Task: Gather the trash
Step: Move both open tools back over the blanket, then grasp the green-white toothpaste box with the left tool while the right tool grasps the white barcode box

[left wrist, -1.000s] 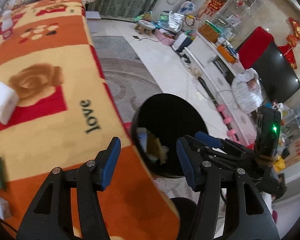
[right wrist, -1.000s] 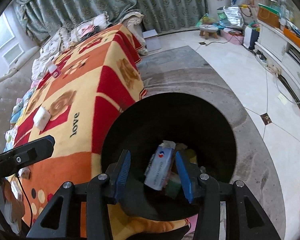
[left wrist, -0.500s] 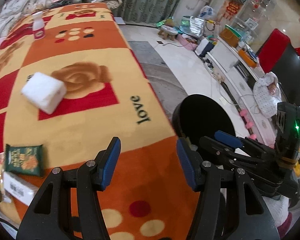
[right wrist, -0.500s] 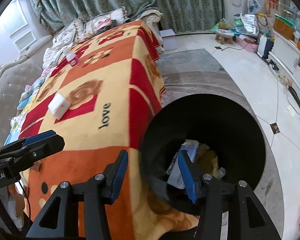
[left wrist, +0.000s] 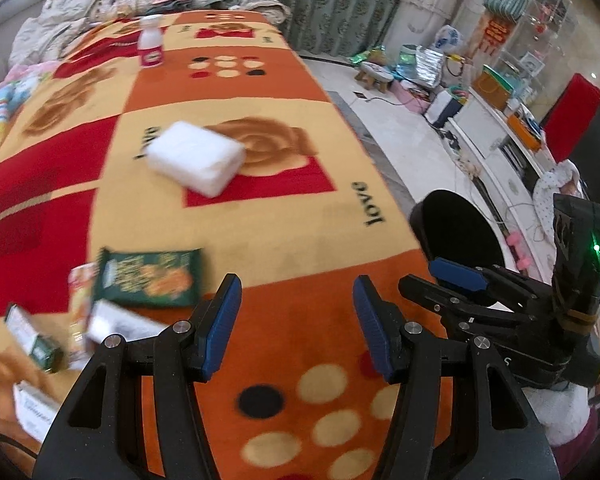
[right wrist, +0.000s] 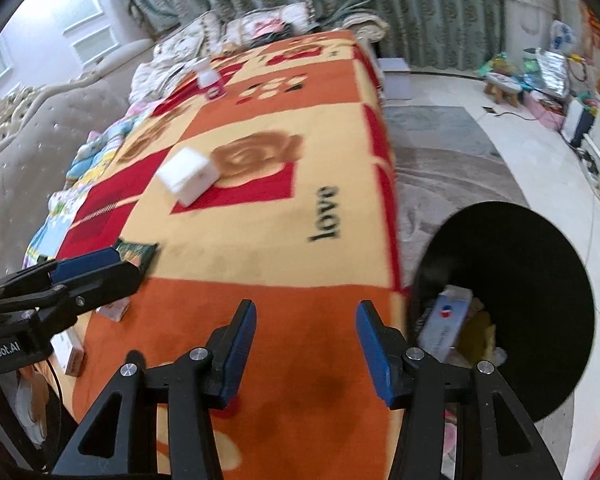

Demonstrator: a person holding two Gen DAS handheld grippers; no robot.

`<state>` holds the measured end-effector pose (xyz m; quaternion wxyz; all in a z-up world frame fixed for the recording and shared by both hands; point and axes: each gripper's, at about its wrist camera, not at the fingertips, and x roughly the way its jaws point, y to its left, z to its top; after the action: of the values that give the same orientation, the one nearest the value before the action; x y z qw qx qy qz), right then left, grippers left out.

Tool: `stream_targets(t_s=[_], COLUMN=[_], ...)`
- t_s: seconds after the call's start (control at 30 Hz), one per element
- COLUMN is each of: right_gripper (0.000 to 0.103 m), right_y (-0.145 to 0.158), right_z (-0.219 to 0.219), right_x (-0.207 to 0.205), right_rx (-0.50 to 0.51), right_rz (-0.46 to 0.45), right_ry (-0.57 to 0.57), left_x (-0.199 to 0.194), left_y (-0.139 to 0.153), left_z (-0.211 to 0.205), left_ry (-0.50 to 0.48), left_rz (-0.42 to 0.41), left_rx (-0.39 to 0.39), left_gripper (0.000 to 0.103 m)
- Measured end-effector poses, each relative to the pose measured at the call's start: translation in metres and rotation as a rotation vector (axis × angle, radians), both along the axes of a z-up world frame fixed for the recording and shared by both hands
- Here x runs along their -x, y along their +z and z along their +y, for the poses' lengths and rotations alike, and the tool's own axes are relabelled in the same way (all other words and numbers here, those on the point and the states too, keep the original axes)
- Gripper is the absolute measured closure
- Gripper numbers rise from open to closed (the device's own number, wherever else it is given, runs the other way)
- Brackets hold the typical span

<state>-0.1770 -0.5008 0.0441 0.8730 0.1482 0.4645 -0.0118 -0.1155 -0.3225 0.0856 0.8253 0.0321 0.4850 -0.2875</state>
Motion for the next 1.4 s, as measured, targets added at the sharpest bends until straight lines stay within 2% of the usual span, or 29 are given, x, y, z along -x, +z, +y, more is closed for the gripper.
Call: stream_targets(t_s=[0.27, 0.5, 0.73, 0.83, 0.97, 1.03, 1.3, 1.4], right_gripper=[0.053, 0.052, 0.051, 0.045, 0.045, 0.044, 0.042, 0.042], right_y=[-0.008, -0.017, -0.028, -0.029, -0.031, -0.030, -0.031, -0.030], right_z=[0.057, 0.102, 0.128, 0.140, 0.150, 0.155, 0.158, 0.155], right_x=[-0.026, -0.055, -0.082, -0.089, -0.103, -0.111, -0.138, -0.148], right_rx=[-0.013, 0.016, 0.057, 0.099, 0.118, 0.129, 0.115, 0.098], right_rz=[0.027, 0.058, 0.086, 0.091, 0.093, 0.084, 0.054, 0.043], right_ry=[0.144, 0.260, 0.338, 0.388, 0.404, 0.407, 0.344, 0.317], left_x=[-0.009, -0.014, -0.027, -0.036, -0.048, -0.054, -0.083, -0.086], left_y=[-0.003, -0.010, -0.027, -0.038, -0.046, -0.048, -0.058, -0.058], left_z=[0.073, 0.148, 0.206, 0.215, 0.216, 0.216, 0.206, 0.200], left_ry=[0.113, 0.225, 0.342, 0.360, 0.364, 0.362, 0.339, 0.332], left_rz=[0.010, 0.021, 0.060, 0.083, 0.099, 0.097, 0.140, 0.142], left_rx=[-0.028, -0.074, -0.129, -0.140, -0.140, -0.111, -0.036, -0.033], left_gripper=[0.046, 0.046, 0.046, 0.046, 0.046, 0.046, 0.046, 0.046])
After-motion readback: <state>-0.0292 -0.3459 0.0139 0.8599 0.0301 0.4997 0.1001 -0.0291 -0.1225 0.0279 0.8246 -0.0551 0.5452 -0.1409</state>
